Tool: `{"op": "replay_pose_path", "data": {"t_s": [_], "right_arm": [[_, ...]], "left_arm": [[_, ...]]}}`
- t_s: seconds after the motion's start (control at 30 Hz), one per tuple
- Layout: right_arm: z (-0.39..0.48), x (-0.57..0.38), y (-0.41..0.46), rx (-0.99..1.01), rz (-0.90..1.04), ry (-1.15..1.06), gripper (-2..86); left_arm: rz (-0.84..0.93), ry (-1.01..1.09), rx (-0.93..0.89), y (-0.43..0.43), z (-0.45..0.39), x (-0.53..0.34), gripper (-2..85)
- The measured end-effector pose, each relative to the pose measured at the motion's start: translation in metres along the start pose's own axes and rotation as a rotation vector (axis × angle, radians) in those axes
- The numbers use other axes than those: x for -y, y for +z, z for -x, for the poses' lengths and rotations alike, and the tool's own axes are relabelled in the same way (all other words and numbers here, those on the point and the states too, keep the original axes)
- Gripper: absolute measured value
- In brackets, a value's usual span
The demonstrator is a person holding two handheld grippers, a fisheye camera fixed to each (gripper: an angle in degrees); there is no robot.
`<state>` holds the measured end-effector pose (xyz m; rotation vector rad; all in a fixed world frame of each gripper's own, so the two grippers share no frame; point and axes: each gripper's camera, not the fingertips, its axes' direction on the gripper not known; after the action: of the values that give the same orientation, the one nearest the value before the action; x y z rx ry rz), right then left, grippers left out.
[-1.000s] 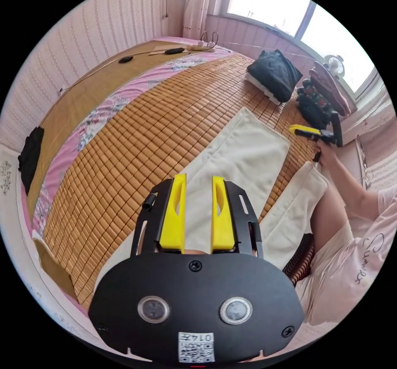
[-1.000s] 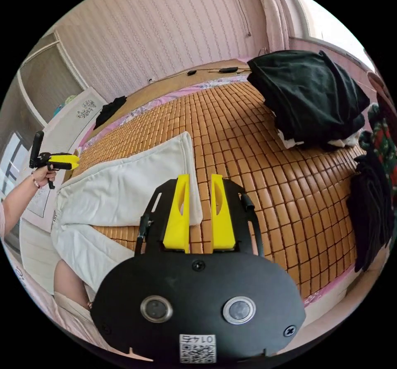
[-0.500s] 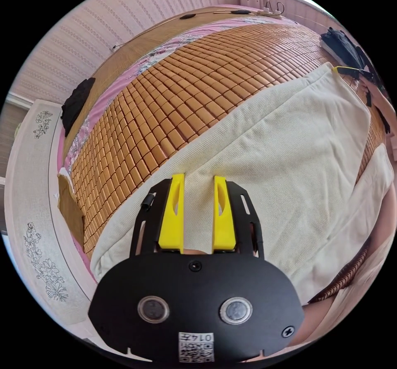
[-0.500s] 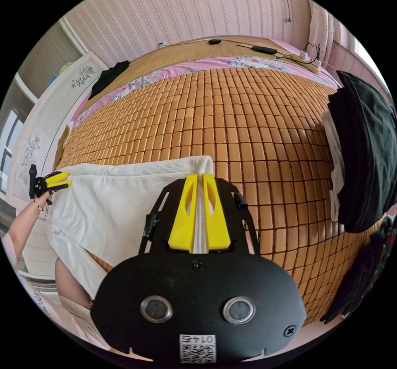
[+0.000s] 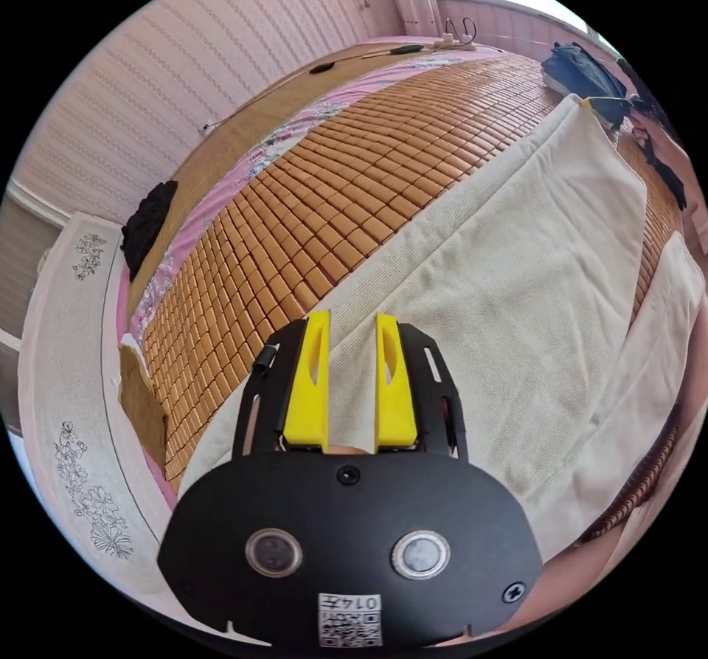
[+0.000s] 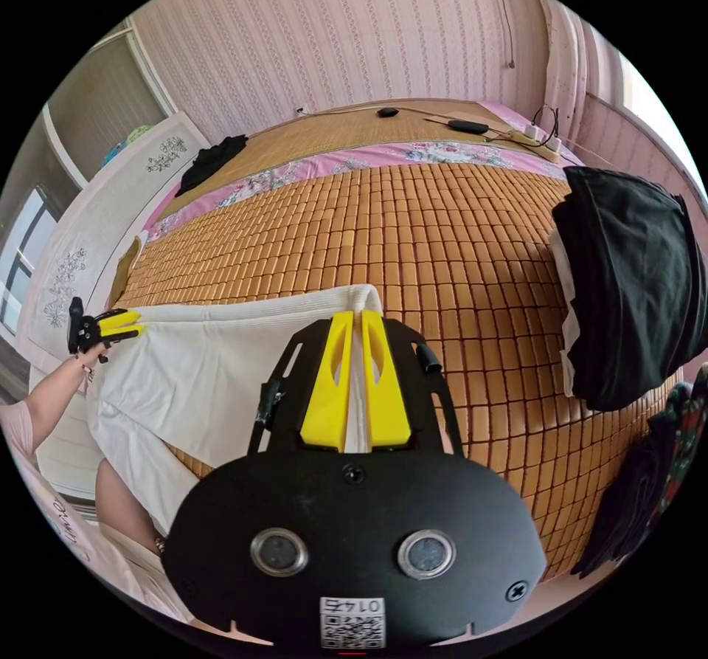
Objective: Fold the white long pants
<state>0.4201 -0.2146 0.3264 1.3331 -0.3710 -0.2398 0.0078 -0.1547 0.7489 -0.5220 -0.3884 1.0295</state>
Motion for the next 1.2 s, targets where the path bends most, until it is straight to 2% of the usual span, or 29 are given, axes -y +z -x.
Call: {"op": "replay_pose_path", "data": {"t_s": [0.1, 0.3, 0.5, 0.7, 0.9, 1.0, 1.2], "right_arm": [[0.006, 0.004, -0.005, -0.011, 0.008, 0.008, 1.2], [0.015, 0.012, -0.030, -0.021, 0.015, -0.032, 1.1], [0.024, 0.034, -0.035, -0.082, 0.073, -0.046, 1.0], [0.023, 0.060, -0.017, -0.112, 0.144, 0.002, 1.1], [0.019, 0.071, 0.000, -0.129, 0.194, 0.036, 1.4], [0.020, 0.068, 0.006, -0.172, 0.219, 0.025, 1.6], [0.021, 0.062, -0.006, -0.214, 0.199, -0.004, 2.7]], "left_arm": [[-0.001, -0.002, -0.045, 0.002, 0.005, -0.007, 5.1], [-0.059, 0.021, -0.003, -0.033, 0.014, -0.027, 0.8], [-0.131, -0.111, -0.097, -0.063, 0.057, -0.041, 0.7], [-0.086, -0.195, -0.117, -0.053, 0.082, -0.033, 1.7], [0.003, -0.205, -0.096, -0.038, 0.091, -0.035, 3.5], [-0.042, -0.232, -0.113, -0.046, 0.096, -0.048, 4.0], [-0.023, -0.174, -0.056, -0.076, 0.100, -0.065, 4.3]]}}
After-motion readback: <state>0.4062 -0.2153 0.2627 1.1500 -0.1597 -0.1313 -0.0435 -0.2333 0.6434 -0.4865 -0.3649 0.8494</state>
